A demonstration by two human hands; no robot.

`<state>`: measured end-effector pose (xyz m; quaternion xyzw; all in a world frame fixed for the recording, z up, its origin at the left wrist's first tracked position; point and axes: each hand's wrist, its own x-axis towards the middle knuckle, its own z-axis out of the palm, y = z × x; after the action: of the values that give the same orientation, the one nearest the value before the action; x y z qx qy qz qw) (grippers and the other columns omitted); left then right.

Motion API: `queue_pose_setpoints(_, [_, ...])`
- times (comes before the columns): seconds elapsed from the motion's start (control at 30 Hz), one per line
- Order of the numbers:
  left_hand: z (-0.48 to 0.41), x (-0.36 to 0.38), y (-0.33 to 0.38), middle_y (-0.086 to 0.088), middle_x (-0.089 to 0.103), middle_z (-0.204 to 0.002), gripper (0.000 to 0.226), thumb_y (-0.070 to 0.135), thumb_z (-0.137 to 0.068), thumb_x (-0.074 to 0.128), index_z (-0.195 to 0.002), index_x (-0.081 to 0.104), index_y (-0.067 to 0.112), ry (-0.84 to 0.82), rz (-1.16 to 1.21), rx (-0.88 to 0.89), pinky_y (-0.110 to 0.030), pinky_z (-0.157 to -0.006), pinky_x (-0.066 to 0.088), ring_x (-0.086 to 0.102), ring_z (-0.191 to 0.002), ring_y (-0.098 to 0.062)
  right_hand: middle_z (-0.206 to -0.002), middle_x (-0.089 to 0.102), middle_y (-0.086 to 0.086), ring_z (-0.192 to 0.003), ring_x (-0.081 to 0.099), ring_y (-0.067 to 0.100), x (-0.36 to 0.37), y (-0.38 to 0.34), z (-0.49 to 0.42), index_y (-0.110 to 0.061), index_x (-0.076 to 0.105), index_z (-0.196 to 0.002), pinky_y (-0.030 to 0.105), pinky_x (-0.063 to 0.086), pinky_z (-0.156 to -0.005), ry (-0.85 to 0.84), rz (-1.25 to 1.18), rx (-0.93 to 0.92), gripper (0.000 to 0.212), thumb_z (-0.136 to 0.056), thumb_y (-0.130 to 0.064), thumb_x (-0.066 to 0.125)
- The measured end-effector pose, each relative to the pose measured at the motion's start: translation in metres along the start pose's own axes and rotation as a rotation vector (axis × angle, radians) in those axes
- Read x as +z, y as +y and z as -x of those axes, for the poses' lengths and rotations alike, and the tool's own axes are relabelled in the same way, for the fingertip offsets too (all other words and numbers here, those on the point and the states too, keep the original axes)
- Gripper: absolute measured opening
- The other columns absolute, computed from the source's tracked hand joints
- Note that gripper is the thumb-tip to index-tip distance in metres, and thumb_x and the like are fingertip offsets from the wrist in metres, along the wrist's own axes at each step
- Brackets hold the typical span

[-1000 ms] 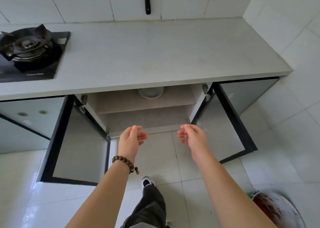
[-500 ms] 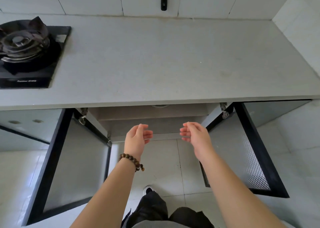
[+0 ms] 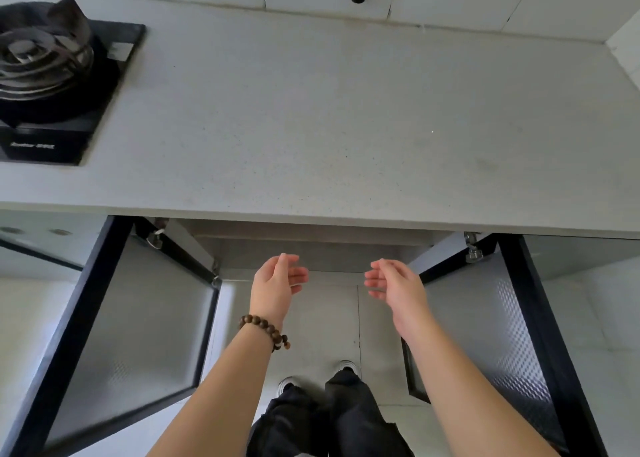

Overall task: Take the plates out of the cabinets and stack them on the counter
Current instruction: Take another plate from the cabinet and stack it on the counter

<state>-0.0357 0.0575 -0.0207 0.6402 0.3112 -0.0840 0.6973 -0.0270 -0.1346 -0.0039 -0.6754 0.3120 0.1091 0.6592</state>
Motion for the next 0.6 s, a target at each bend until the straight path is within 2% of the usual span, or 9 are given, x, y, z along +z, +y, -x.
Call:
queue_pose_setpoints(0.4, [-0.082,0.036,-0.094,-0.007,0.073,-0.084,0.031,0.03,-0.101,0.04,-0.099,0.066,0.012,0.018,0.055,0.026,-0.036,-0.079,0.055,0.07,-0.082,-0.022,-0.084,0.07,0.007,-0.073,0.067,0.017,0.001,0.087,-0.116,-0.012,0.065,-0.092,0.03,0.055,-0.065,-0.036,-0.035,-0.022,0.018,-0.097,-0.02,0.05])
queue_pose_setpoints(0.6, [-0.149,0.06,-0.14,-0.006,0.072,-0.079,0.03,0.029,-0.1,0.042,-0.096,0.066,0.011,0.0,0.061,0.045,-0.033,-0.073,0.053,0.07,-0.079,-0.022,-0.079,0.07,0.005,-0.069,0.066,0.016,0.013,0.129,-0.182,-0.01,0.066,-0.093,0.029,0.055,-0.065,-0.018,-0.091,-0.017,0.019,-0.098,-0.018,0.049])
